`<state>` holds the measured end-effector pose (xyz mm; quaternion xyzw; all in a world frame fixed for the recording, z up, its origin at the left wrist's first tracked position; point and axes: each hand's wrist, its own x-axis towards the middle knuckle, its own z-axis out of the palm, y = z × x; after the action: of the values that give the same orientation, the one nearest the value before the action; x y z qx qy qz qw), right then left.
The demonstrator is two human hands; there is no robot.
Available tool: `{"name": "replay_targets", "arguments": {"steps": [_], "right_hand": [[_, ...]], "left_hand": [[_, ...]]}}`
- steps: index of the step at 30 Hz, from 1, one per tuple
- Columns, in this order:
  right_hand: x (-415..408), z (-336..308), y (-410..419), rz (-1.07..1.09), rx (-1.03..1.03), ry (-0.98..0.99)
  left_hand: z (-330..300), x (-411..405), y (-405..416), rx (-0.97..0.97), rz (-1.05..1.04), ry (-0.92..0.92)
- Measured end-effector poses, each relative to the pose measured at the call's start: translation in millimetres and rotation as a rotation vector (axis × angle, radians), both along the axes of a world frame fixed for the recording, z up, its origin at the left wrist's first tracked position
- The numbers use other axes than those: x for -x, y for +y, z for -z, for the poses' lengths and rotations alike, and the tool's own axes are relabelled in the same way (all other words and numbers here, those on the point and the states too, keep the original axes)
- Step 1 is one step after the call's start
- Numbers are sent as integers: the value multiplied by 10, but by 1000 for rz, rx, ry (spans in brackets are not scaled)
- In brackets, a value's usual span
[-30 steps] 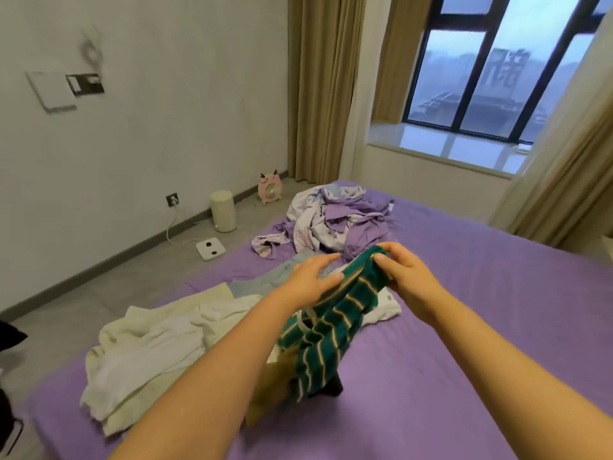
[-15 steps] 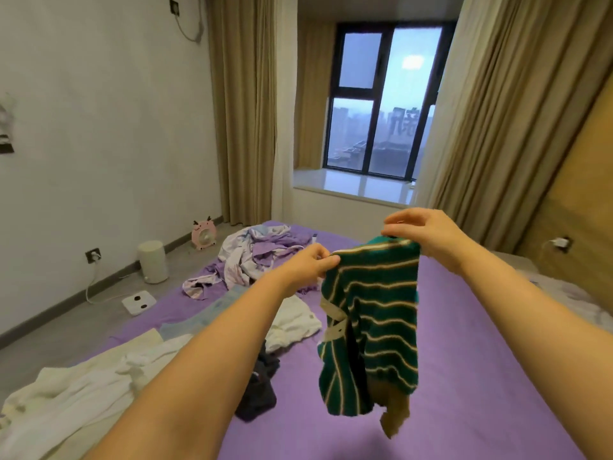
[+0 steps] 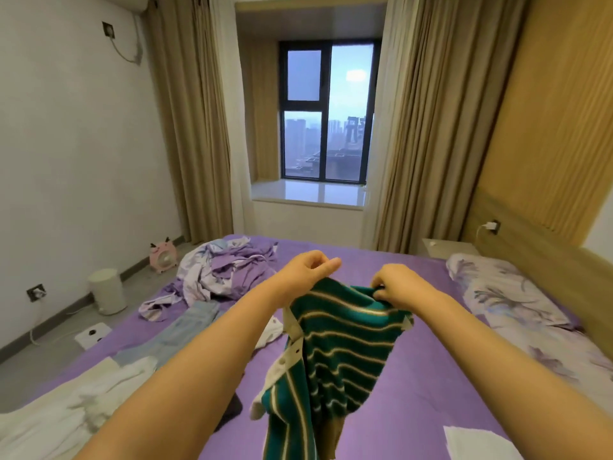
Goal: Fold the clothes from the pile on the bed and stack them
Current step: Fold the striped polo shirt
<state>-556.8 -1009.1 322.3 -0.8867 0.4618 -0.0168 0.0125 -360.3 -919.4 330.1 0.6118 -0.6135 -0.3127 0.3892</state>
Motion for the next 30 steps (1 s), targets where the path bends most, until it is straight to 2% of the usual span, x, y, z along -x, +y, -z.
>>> {"name": "replay_targets", "arguments": {"steps": [3,6,8,12,15,17,19,22,26,30], "right_hand": [[73,130,61,19,48,-310],[50,212,217,-27,-5,-594],[-1,293,356,-72,-50,-642],[-9,490,618,-119,-243,-741],[77,552,732,-143,-453,-897],[106,559,774,-154,-539,-952],[103,557,810,-178,-544,-971],[80,561,857,-215,-449,-872],[125,619,891,-228,-385,-734],[249,728,896,-170,-298,-544]], "left_hand": [[76,-124,130,-117,-58,-48],[141,-275,306,-407,-5,-130],[178,-324,437,-519,72,-53],[366,-370,629,-492,115,39],[551,-360,744,-503,-17,1],[684,-359,831,-567,-33,-80],[804,-325,937,-647,51,-10],[1005,-176,1056,-695,182,89],[1182,-12,1102,-504,42,73],[1125,-78,1142,-272,-71,289]]}}
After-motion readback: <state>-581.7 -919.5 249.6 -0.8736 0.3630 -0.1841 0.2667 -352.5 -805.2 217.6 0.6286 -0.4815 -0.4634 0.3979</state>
